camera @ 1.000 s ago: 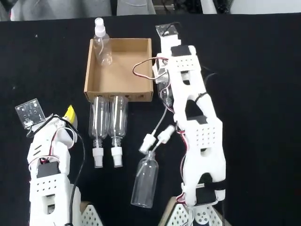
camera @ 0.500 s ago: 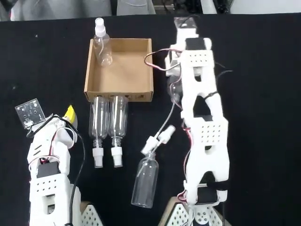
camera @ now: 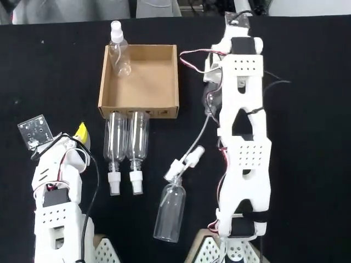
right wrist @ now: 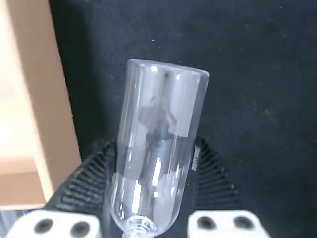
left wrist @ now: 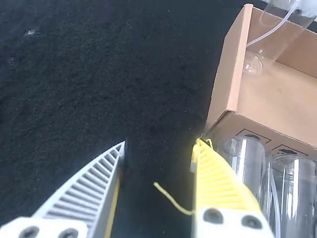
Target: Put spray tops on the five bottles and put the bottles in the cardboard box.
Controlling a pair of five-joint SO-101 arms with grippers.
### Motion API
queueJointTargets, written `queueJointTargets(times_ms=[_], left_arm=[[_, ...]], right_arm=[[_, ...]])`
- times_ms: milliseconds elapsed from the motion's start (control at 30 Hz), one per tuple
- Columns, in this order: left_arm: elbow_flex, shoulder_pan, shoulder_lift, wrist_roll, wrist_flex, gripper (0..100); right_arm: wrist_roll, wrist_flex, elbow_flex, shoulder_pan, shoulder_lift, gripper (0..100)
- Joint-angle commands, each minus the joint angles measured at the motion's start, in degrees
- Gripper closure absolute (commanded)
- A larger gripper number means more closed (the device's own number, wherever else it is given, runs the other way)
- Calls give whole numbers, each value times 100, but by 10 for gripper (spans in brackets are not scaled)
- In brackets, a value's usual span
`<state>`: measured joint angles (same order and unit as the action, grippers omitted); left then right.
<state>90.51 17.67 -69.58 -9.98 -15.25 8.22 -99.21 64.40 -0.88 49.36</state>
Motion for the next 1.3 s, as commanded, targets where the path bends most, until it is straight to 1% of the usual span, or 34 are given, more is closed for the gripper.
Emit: queueJointTargets(times_ms=[0, 67, 233, 367, 700, 1000, 1267], left_arm=[[-31, 13, -114, 0, 0, 790], [-31, 13, -114, 0, 0, 790], [-31, 13, -114, 0, 0, 790], [-31, 13, -114, 0, 9, 790], [-31, 4, -114, 0, 9, 790], [-31, 4, -114, 0, 9, 790], [-31, 4, -114, 0, 9, 790]], right_arm=[[53, -193, 374, 273, -198, 928], [70, -202, 374, 299, -198, 929], [519, -202, 365, 299, -198, 929], [510, -202, 242, 308, -409, 985], [527, -193, -1402, 695, -1921, 983], [554, -185, -2633, 967, -2844, 986], [1336, -176, -3662, 1196, -3662, 986]])
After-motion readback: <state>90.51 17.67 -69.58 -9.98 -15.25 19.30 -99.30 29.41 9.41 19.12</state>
